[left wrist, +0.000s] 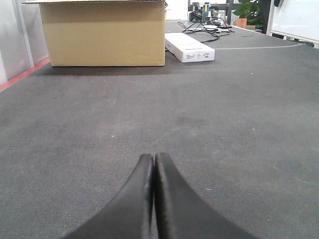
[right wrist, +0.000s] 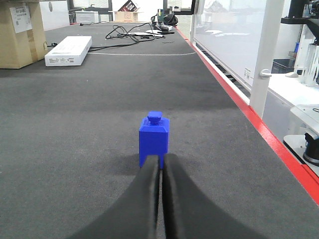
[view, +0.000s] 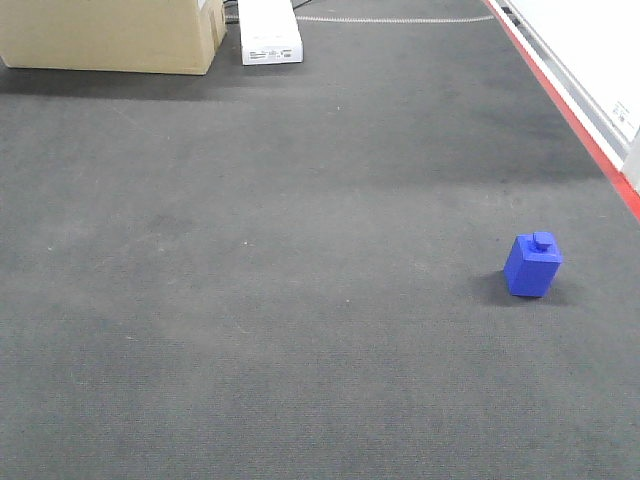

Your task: Pour parts from conveyor to right shelf

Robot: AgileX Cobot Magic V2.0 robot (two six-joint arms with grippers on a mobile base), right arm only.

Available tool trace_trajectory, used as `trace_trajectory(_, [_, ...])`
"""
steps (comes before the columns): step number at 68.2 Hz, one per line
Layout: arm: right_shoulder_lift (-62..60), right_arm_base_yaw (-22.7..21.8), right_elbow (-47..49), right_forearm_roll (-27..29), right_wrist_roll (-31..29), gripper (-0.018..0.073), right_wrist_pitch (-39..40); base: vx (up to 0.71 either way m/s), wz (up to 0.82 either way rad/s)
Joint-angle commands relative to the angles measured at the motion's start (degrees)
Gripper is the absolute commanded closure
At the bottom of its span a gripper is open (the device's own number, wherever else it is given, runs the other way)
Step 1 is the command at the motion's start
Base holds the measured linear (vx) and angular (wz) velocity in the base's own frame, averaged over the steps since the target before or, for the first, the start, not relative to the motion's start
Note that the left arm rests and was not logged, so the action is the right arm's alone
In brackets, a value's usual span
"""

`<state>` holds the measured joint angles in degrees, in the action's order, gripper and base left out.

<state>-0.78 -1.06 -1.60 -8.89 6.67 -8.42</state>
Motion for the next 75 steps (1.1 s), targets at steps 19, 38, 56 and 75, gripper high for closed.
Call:
trace_trajectory(19, [-0.9, 0.0, 0.0, -0.7, -0.2, 0.0565, 4.4, 0.00, 0.00])
trace_trajectory(38, [-0.9, 0.0, 0.0, -0.7, -0.2, 0.0565, 4.4, 0.00, 0.00])
trace_trajectory(56, [-0.9, 0.0, 0.0, -0.7, -0.2, 0.0565, 4.5, 0.00, 0.00])
trace_trajectory(75, [-0.9, 0.0, 0.0, 0.4, 0.0, 0.0565, 9.1, 0.00, 0.00])
